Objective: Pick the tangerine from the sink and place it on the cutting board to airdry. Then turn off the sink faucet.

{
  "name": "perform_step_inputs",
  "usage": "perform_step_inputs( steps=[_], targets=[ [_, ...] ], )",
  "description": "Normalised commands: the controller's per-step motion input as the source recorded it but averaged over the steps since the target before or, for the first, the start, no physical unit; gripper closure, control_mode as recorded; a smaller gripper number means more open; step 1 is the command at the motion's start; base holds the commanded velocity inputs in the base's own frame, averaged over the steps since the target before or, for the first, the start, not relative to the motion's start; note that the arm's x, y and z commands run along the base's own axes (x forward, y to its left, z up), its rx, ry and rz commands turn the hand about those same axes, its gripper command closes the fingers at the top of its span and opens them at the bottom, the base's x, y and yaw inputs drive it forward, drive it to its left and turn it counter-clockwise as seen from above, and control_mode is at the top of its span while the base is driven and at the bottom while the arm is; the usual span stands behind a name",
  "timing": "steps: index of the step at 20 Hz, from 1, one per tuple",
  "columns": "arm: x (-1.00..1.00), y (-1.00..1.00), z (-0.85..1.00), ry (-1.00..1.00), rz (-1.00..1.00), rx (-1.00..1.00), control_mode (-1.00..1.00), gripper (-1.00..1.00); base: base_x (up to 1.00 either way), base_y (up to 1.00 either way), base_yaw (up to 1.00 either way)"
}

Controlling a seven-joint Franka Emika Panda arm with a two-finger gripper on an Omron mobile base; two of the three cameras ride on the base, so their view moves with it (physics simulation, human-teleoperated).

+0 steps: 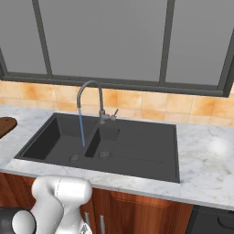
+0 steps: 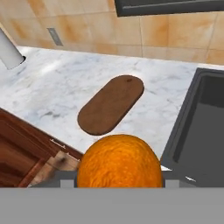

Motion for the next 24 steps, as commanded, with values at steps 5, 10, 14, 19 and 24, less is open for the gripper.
perform_step_inputs(
  steps=[5,10,14,19,24],
  targets=[
    [0.19,0.34,0.00,-0.02,0.00,-0.04,-1.00,1.00,0.00,0.00,0.00],
    [0.24,0.39,-0.10,0.00,0.00,-0.03,-1.00,1.00,0.00,0.00,0.00],
    [0.07,0.33,-0.32,0.00,0.00,-0.07,-1.00,1.00,0.00,0.00,0.00],
    [0.13,0.23,-0.33,0.01,0.00,-0.02,-1.00,1.00,0.00,0.00,0.00],
    [0.18,0.16,-0.15,0.04,0.00,0.00,-1.00,1.00,0.00,0.00,0.00]
  ],
)
